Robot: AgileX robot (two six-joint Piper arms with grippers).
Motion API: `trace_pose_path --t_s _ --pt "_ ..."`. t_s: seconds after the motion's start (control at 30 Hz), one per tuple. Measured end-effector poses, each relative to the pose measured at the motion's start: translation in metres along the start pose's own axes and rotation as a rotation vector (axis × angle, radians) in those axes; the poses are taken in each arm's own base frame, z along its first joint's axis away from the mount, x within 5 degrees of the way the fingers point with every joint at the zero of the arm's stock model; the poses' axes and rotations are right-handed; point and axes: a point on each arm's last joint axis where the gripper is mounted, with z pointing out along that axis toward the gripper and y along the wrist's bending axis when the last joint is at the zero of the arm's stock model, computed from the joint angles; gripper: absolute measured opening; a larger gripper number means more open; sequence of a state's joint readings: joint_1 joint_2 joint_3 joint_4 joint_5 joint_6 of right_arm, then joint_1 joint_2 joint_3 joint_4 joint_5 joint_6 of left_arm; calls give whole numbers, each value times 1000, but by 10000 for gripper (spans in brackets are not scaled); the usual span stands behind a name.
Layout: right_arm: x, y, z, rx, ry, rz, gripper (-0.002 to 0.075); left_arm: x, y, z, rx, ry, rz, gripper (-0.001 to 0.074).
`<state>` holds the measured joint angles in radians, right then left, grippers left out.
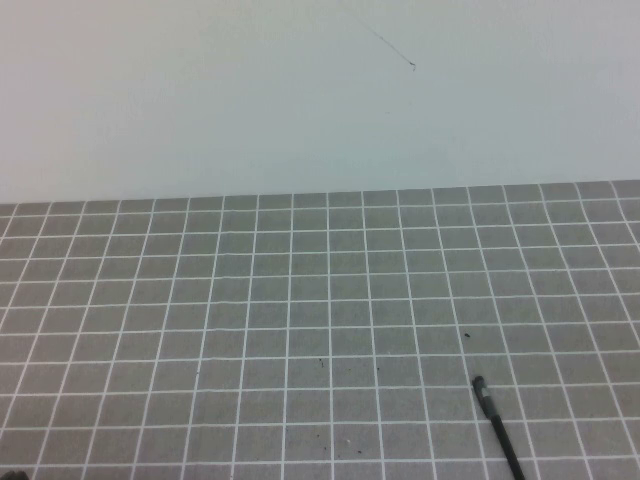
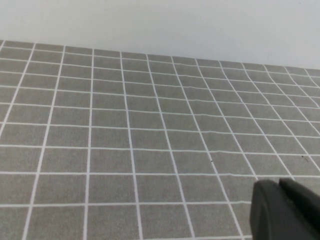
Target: Cap the pen
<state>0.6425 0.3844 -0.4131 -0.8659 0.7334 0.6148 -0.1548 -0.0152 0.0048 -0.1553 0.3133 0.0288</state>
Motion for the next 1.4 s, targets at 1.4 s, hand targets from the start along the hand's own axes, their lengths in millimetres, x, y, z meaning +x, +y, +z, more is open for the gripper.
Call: trace_pose_path --t_s 1.4 --pt "-18 -21 -4 198 -243 400 -1 0 0 0 0 0 -11 -1"
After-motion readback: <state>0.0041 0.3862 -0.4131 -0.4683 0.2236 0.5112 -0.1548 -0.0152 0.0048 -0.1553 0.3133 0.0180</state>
